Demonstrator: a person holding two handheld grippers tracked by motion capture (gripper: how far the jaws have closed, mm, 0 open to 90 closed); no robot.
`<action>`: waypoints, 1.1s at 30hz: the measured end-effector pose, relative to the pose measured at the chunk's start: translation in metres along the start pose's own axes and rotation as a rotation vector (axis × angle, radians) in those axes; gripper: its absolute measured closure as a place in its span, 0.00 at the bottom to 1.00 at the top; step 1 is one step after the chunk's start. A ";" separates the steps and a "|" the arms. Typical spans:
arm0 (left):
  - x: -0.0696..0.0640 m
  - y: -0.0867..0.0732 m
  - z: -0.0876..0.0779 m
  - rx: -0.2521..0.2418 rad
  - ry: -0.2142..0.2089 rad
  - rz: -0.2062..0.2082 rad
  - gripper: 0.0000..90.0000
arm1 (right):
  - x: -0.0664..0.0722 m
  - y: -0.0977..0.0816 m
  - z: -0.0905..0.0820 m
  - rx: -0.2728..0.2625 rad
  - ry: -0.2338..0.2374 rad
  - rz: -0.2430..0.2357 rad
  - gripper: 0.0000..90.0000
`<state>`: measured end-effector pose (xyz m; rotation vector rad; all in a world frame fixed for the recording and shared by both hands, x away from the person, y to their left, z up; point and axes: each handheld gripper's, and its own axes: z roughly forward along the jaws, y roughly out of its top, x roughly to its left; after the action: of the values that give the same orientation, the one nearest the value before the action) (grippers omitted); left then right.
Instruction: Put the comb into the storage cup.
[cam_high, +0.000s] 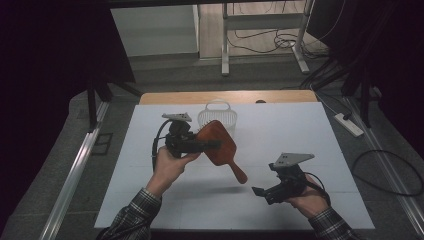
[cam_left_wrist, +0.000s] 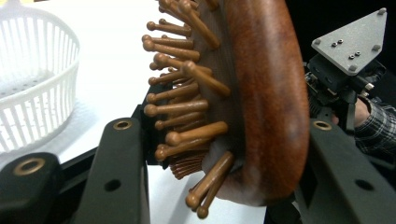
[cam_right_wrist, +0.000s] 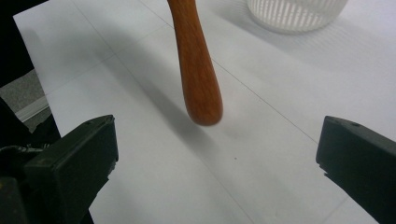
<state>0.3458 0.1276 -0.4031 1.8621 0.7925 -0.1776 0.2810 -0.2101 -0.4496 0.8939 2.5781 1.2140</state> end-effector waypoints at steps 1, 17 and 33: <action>0.000 0.000 0.000 0.000 0.000 0.000 0.59 | -0.001 -0.001 -0.001 0.004 0.001 0.003 0.00; 0.010 0.011 -0.010 -0.005 0.052 -0.006 0.59 | -0.015 -0.013 -0.013 0.032 -0.032 0.048 0.00; 0.019 0.019 -0.020 -0.022 0.091 -0.019 0.59 | -0.024 -0.026 -0.034 0.039 -0.130 0.113 0.00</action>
<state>0.3670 0.1492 -0.3889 1.8523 0.8716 -0.0965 0.2759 -0.2590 -0.4491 1.1017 2.4860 1.0969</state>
